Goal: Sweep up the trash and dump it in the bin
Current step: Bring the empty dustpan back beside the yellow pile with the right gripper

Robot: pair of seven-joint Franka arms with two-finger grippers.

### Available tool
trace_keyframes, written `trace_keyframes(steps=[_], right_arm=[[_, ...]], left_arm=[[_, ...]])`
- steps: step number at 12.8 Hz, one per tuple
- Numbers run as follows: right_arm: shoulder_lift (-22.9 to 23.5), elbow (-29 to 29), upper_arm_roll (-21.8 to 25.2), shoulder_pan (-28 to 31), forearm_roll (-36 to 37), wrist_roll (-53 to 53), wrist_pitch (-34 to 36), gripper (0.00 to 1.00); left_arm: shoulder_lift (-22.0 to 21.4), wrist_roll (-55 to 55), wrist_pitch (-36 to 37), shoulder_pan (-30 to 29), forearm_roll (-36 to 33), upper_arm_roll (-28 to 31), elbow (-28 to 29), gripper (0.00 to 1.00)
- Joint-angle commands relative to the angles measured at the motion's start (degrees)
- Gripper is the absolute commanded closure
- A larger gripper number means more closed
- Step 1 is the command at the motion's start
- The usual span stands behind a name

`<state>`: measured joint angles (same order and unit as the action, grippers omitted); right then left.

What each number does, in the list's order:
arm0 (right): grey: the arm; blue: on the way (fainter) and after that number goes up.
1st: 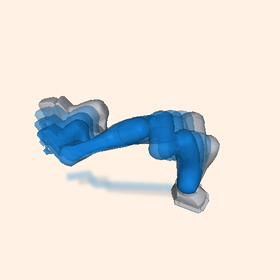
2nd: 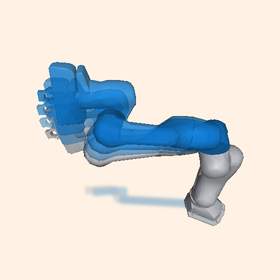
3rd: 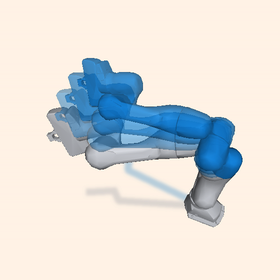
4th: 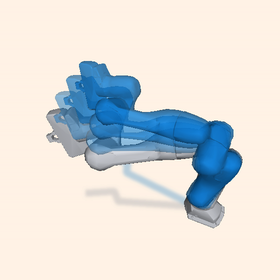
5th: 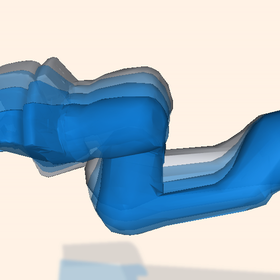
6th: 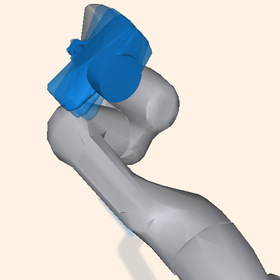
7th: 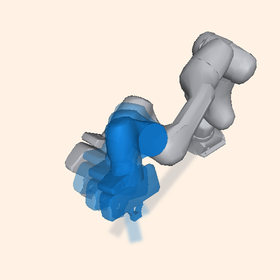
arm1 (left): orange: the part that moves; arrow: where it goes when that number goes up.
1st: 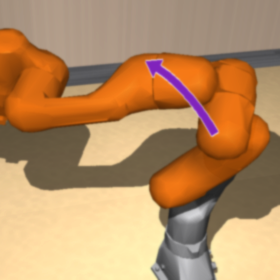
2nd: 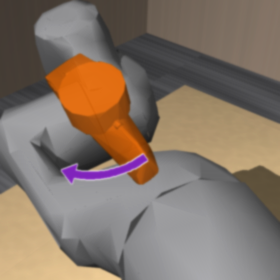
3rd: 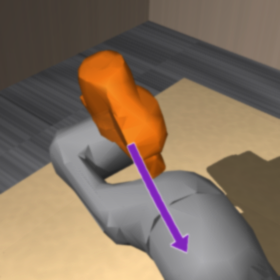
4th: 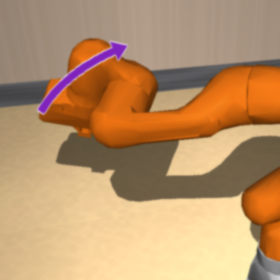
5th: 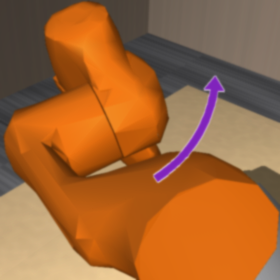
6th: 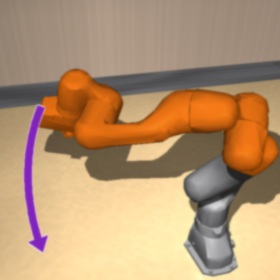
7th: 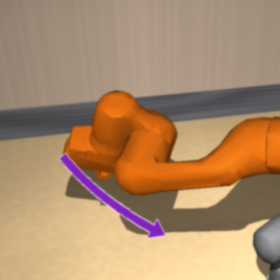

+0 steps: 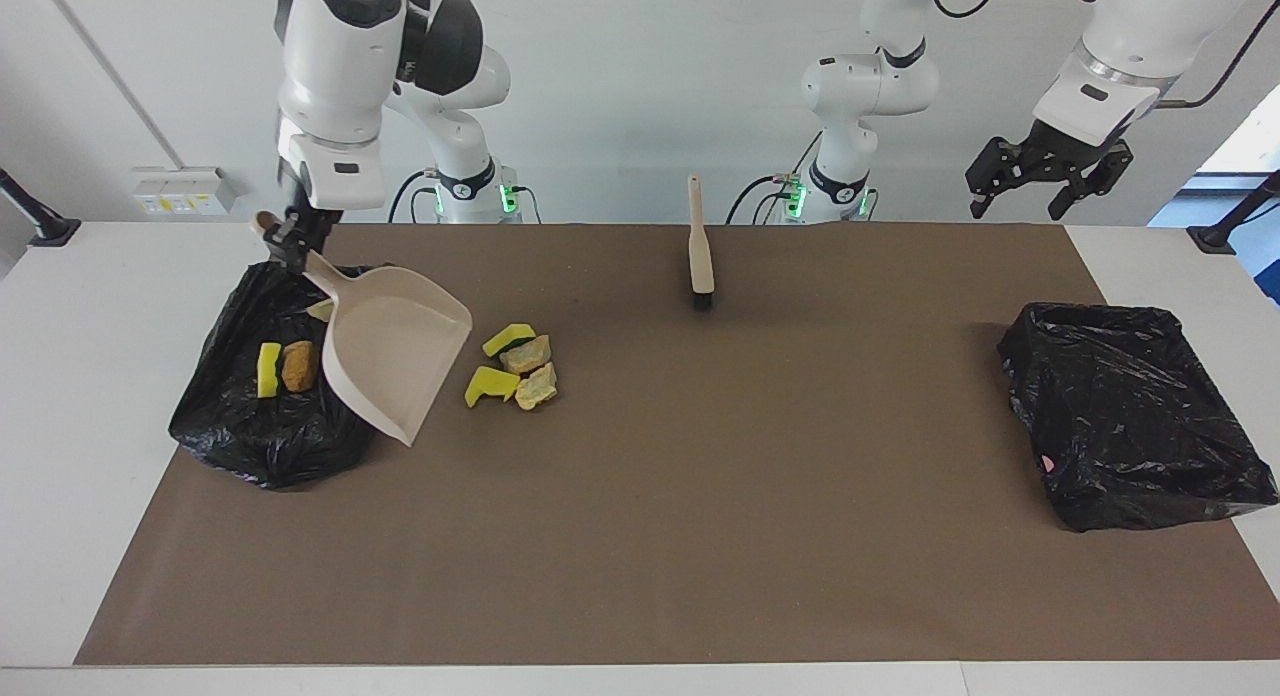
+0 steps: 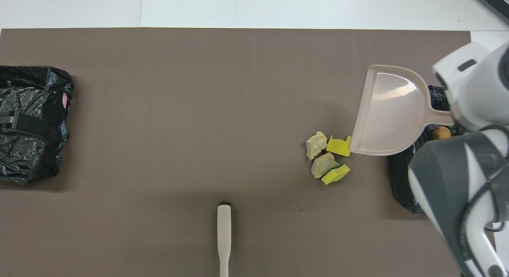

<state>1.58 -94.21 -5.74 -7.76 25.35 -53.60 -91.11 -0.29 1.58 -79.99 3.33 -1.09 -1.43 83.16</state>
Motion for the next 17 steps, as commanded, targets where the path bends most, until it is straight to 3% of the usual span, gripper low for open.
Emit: trace_keyframes(steps=[1,7,9,14,17], right_arm=[[6.39,4.45,0.21,-4.97,-5.82,14.79,1.11,1.00],[16.07,8.42,0.21,-14.36,-21.11,51.34,-7.57,1.00],[20.37,11.66,0.21,-18.06,-22.53,62.17,-10.30,1.00],[26.18,13.51,0.21,-24.57,-24.30,83.36,-18.83,1.00],[30.66,18.61,0.21,-26.86,-24.38,95.40,-19.28,1.00]], left_arm=[[0.56,0.71,1.24,-0.61,-1.11,-0.77,-2.22,0.00],[-1.46,0.88,0.63,-0.34,-1.02,-0.77,1.04,0.00],[-1.29,0.36,-0.68,0.10,-0.67,-0.77,0.69,0.00],[-1.46,0.00,-0.78,0.10,-0.41,-0.77,0.95,0.00],[-1.46,0.88,-1.22,0.19,-0.23,-0.77,1.04,0.00]])
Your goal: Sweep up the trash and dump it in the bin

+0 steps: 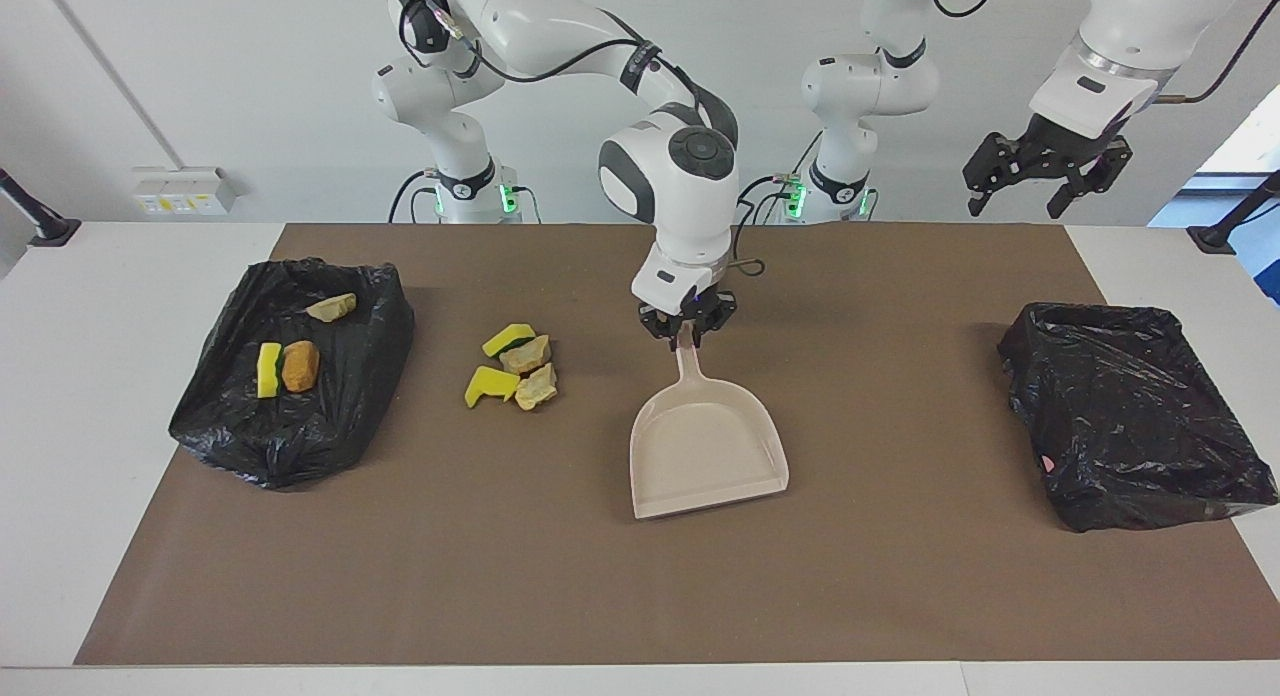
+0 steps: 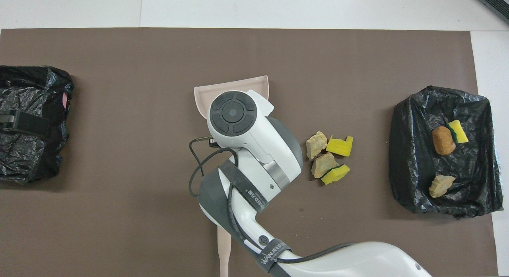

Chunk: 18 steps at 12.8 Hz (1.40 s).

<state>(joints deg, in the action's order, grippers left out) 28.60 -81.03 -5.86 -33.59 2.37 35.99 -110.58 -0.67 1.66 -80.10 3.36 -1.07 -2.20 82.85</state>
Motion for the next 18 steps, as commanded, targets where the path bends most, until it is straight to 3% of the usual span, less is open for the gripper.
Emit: trace_keyframes(steps=[1,5,8,12,13,14,15,18], right_arm=[[4.70,5.70,0.33,-1.83,-1.40,7.85,-1.20,1.00],[5.06,5.00,0.24,-1.92,-1.75,7.43,-4.80,1.00],[5.15,1.32,0.24,-1.83,-1.84,7.34,-11.75,1.00],[5.06,-0.53,0.15,-1.66,-1.93,6.64,-12.02,0.94],[5.06,-0.62,0.24,-1.66,-1.93,6.64,-12.02,0.83],[5.06,-0.54,0.24,-1.57,-1.84,6.46,-12.11,0.48],[5.06,-0.36,0.24,-1.48,-1.75,6.38,-12.11,0.00],[3.84,-0.01,0.24,-1.31,-2.02,6.64,-12.55,0.00]], left_arm=[[-1.09,0.89,-1.12,0.16,-0.25,0.00,1.35,0.00],[-1.09,1.15,-1.55,0.16,-0.16,0.00,1.52,0.00],[-1.00,2.82,-2.17,0.86,-0.16,0.00,1.87,0.00],[-0.47,2.91,-4.10,0.95,-0.16,0.00,1.96,0.00],[-0.30,2.83,-4.28,1.30,-0.16,0.00,1.96,0.00],[-0.03,2.91,-4.80,1.65,-0.16,0.00,1.96,0.00],[0.23,2.83,-5.33,2.26,-0.25,0.09,2.05,0.00],[1.46,2.82,-6.12,3.06,-0.34,0.09,2.31,0.00]])
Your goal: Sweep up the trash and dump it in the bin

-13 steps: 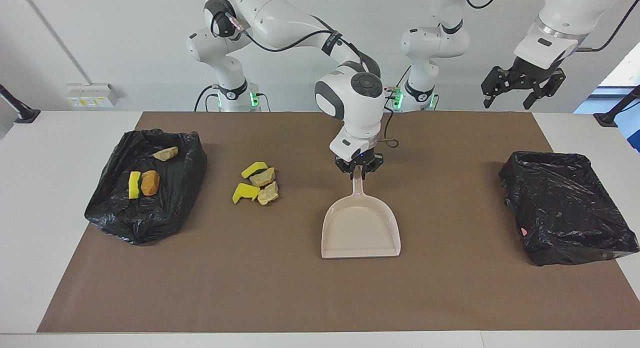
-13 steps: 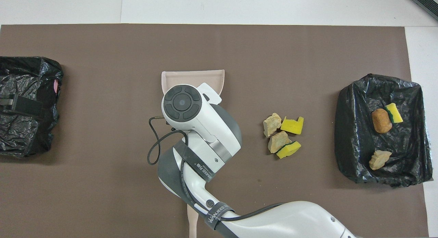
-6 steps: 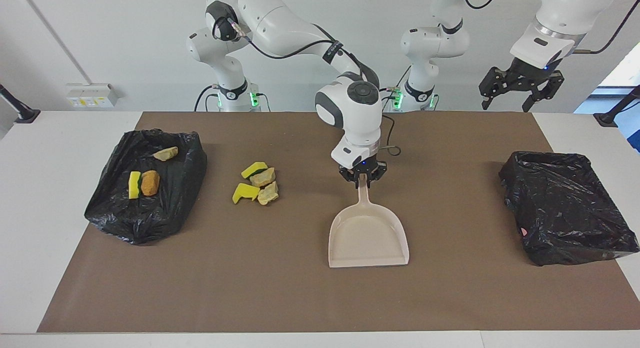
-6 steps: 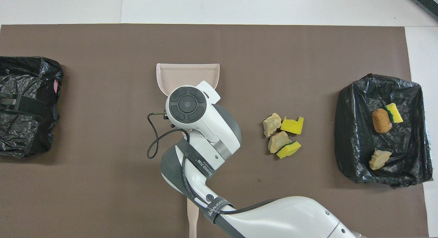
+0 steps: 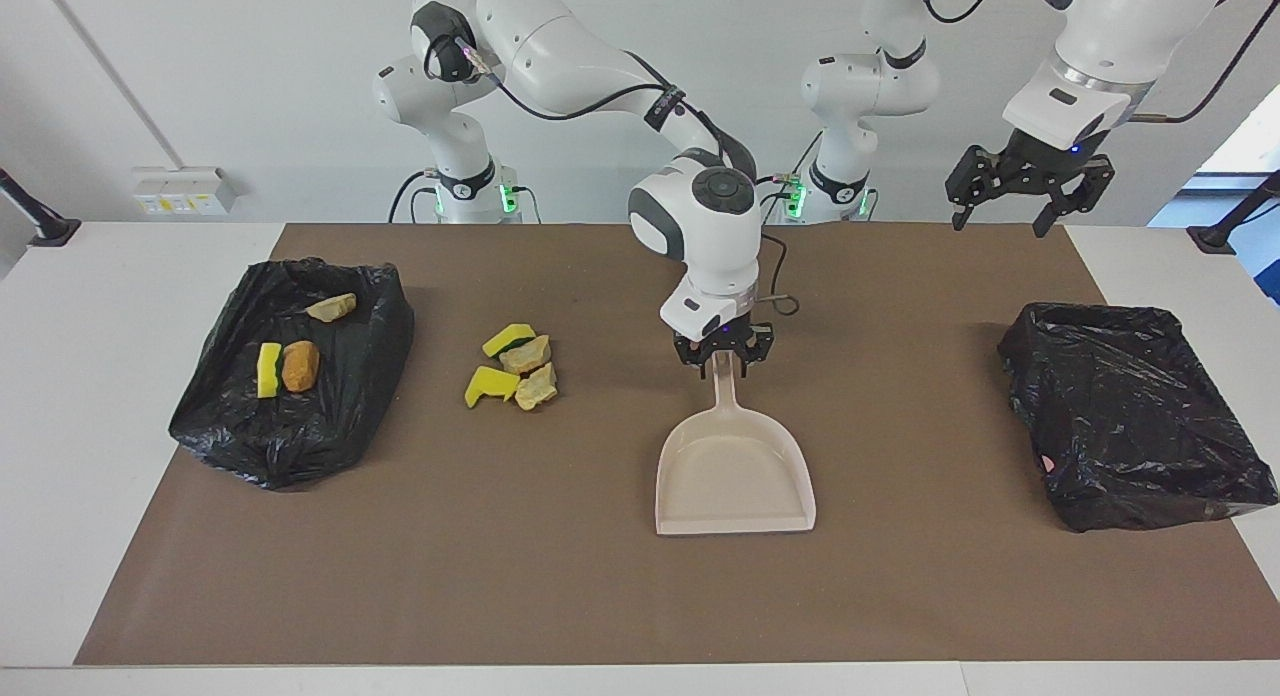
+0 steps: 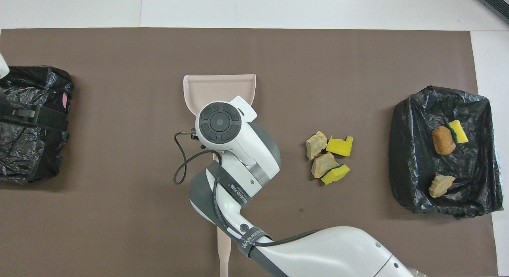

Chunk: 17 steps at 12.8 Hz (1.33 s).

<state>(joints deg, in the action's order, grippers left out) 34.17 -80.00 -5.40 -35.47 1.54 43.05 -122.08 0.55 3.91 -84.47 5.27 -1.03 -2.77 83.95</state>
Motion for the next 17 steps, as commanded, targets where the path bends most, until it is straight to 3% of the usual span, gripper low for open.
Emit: trace_keyframes(steps=[1,6,10,17], right_arm=[[-2.79,-1.12,-0.23,0.67,-1.28,-0.07,-1.05,0.00],[-9.98,-2.69,-0.23,3.22,-1.10,-0.34,6.05,0.00],[-22.89,-17.34,-0.32,2.43,-4.77,0.63,7.56,0.00],[-38.02,-40.56,-0.32,-3.98,-11.20,1.94,8.00,0.00]], left_arm=[[0.85,0.49,-1.84,1.24,-0.56,0.57,1.13,0.00],[4.01,0.05,-4.38,1.15,-0.91,-2.67,1.22,0.00],[4.81,-2.49,-10.35,1.15,-0.82,-6.10,4.99,0.00],[8.94,-15.49,-19.14,1.06,-0.82,-12.16,9.73,0.00]])
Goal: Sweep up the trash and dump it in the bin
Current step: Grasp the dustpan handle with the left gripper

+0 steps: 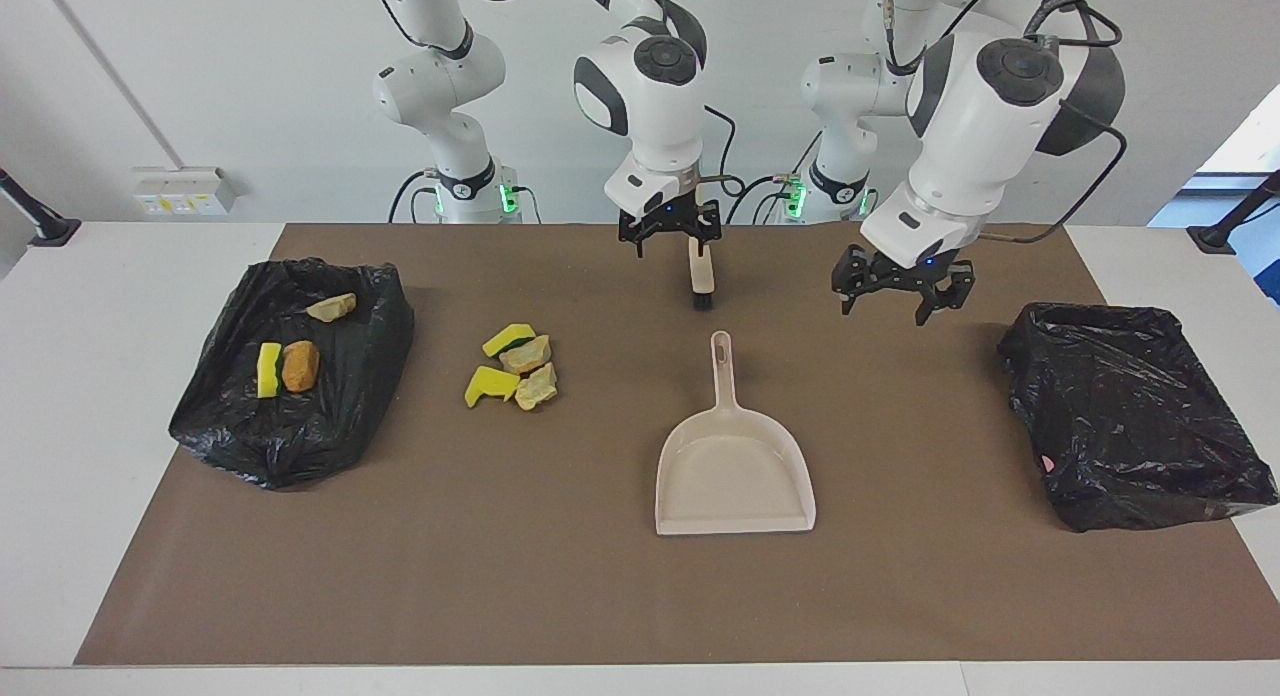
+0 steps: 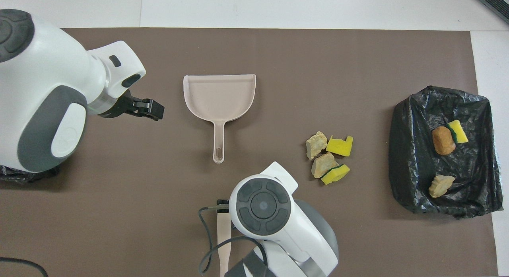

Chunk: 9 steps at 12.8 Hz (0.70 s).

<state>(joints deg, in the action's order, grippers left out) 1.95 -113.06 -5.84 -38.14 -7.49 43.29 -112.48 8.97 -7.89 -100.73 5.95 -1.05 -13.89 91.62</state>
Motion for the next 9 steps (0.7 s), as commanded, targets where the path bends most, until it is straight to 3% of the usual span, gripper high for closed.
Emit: trace_keyframes(steps=[1,3,9], right_arm=[[-7.20,-9.70,0.13,-2.28,-3.65,2.41,-1.95,0.00],[-8.80,-11.65,0.13,-4.47,-6.73,3.20,-1.95,0.00],[-3.72,-13.41,0.13,-12.56,-6.74,9.96,-9.14,0.00]], left_arm=[[0.69,-4.41,-4.20,0.46,-0.80,-1.92,3.12,0.00],[2.35,-7.91,-6.93,0.46,-0.80,-3.76,4.79,0.00],[8.86,-17.76,-13.43,3.79,-1.84,-6.41,5.32,0.00]])
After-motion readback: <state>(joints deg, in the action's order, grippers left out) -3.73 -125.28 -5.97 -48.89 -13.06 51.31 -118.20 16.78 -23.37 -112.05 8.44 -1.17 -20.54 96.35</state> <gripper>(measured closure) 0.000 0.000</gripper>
